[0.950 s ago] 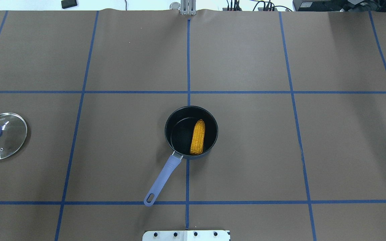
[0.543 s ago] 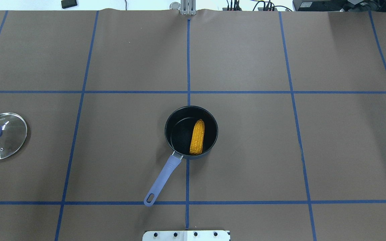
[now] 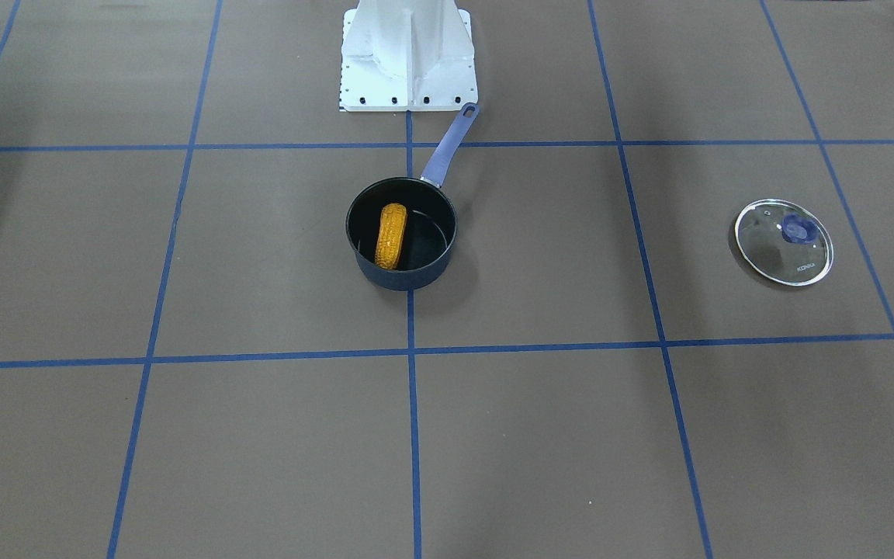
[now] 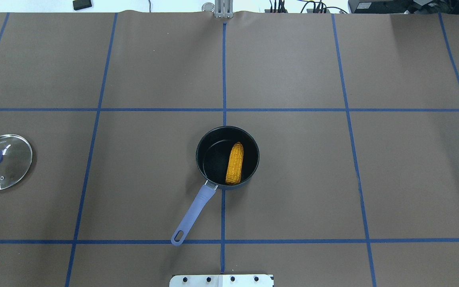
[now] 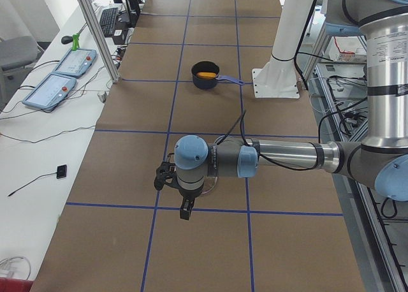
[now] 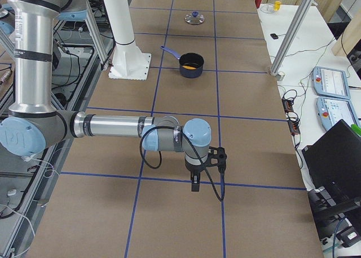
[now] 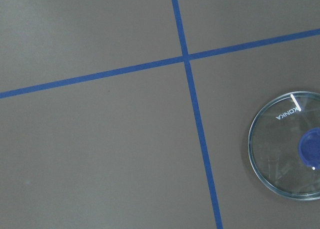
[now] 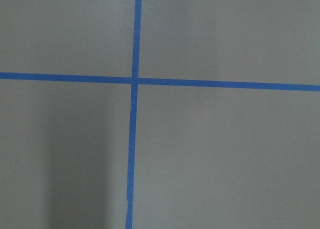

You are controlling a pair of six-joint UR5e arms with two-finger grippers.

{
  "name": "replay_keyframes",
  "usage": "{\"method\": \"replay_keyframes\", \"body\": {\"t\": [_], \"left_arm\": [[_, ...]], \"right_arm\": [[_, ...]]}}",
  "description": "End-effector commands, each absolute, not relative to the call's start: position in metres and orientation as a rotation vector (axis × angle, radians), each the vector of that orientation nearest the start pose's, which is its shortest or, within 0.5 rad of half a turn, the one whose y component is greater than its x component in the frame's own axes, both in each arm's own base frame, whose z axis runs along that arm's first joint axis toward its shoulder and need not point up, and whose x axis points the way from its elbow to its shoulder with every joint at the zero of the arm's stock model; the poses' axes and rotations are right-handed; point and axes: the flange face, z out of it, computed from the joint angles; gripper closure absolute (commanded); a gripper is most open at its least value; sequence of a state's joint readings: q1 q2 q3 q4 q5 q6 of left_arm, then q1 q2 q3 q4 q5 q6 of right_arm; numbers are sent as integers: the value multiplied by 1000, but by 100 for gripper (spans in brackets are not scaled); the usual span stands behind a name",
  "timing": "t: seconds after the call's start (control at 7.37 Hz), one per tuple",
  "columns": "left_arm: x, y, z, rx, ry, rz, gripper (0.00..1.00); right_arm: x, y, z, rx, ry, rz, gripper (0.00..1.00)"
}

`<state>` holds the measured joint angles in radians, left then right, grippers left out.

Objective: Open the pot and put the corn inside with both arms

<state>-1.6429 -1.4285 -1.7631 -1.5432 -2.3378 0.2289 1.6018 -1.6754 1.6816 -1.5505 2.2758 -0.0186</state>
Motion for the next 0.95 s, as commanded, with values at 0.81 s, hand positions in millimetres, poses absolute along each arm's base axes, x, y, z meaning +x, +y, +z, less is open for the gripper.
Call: {"method": "replay_keyframes", "body": {"t": [0.81], "left_arm": [[-95, -424, 635, 136, 756, 160, 1]], "right_arm": [[82, -444, 639, 84, -703, -16, 0]]}}
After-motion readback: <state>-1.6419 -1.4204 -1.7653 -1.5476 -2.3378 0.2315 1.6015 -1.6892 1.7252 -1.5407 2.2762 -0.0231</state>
